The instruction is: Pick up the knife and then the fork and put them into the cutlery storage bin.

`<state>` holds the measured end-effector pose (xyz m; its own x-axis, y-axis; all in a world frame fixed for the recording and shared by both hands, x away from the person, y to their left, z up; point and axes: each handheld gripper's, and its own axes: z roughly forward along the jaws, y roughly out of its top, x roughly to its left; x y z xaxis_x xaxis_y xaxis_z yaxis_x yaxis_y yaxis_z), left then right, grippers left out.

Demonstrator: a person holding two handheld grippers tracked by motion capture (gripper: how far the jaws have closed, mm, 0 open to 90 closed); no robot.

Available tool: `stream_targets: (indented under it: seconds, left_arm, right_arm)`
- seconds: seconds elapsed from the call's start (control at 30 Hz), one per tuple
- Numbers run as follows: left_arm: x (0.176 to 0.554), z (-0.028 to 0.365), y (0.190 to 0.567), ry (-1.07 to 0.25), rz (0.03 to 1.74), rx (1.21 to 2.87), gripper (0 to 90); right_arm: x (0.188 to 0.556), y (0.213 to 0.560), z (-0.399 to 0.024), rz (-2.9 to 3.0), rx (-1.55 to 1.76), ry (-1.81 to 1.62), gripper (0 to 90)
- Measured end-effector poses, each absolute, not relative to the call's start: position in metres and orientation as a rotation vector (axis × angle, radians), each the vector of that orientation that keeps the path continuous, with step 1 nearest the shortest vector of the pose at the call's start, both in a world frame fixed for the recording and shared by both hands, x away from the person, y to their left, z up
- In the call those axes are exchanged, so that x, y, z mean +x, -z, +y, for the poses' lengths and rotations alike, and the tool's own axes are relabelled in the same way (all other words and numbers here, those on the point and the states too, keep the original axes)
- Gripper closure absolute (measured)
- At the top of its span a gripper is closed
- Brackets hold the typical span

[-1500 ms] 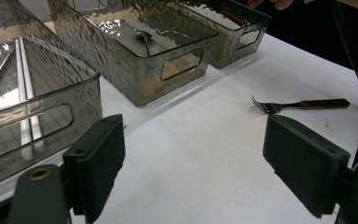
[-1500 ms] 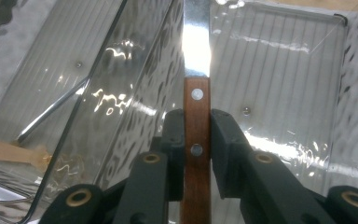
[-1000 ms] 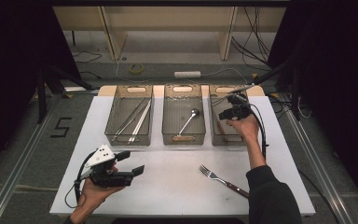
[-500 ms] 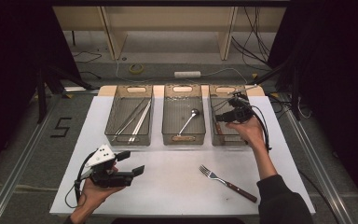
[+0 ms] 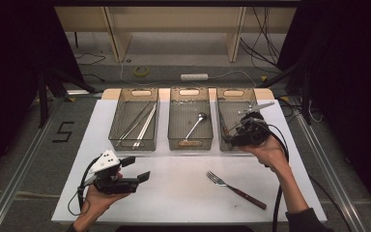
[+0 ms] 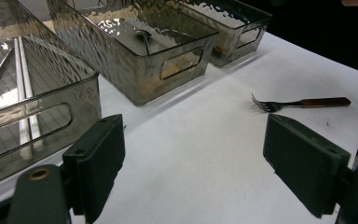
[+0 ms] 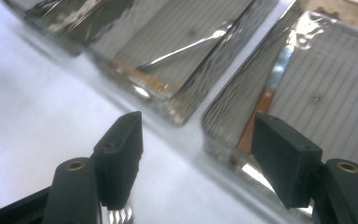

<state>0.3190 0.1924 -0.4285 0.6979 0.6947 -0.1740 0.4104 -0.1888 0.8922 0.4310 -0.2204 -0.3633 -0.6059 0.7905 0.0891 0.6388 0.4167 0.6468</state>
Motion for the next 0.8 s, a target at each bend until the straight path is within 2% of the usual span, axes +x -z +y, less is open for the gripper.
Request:
stream_targets:
  seconds: [0.4, 0.8]
  left_arm:
    - [0.319, 0.191, 0.428, -0.325, 0.865, 1.823, 20.1]
    - [0.319, 0.192, 0.428, -0.325, 0.862, 1.827, 20.1]
  right_arm:
    - [0.384, 0.378, -0.226, 2.543, 1.166, -0.917, 32.8]
    - [0.366, 0.400, -0.230, 2.665, 1.137, -0.745, 33.7]
